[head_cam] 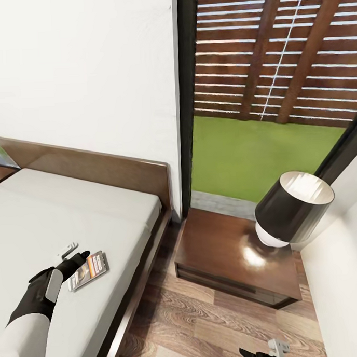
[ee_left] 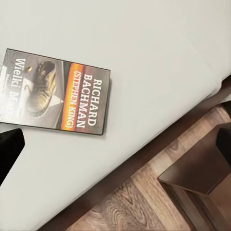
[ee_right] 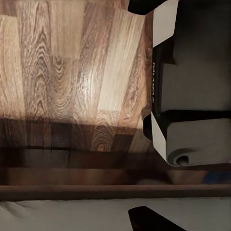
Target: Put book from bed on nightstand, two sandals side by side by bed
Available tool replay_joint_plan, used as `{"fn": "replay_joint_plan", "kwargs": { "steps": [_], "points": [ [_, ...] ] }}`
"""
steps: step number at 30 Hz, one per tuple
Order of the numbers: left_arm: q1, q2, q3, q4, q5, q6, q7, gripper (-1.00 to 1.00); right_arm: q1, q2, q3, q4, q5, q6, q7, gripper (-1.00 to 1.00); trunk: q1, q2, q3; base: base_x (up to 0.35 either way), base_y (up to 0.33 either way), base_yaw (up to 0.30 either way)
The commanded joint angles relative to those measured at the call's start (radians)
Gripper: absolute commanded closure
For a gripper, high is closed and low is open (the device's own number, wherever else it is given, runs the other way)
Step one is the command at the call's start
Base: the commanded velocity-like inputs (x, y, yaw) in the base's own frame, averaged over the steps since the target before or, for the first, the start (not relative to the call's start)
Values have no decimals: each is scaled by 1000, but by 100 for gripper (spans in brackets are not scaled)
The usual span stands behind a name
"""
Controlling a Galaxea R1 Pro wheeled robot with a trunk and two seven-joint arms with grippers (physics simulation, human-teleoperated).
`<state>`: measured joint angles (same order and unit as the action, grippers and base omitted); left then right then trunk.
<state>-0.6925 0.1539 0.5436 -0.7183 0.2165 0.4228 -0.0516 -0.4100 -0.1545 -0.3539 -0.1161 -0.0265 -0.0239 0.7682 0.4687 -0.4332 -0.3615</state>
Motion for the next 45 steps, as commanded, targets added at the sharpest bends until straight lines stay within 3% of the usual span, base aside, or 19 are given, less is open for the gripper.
{"fn": "replay_joint_plan", "kwargs": {
  "steps": [1,45],
  "points": [
    [-1,-1,4,-1,3,7,-4,-100,-1,0,1,1,-3,-3,3,-100,0,-2,-3,0,0,0],
    [-1,-1,4,-1,4,6,-4,-100,-1,0,1,1,-3,-4,3,-100,0,-2,-72,0,0,0]
  ]
}}
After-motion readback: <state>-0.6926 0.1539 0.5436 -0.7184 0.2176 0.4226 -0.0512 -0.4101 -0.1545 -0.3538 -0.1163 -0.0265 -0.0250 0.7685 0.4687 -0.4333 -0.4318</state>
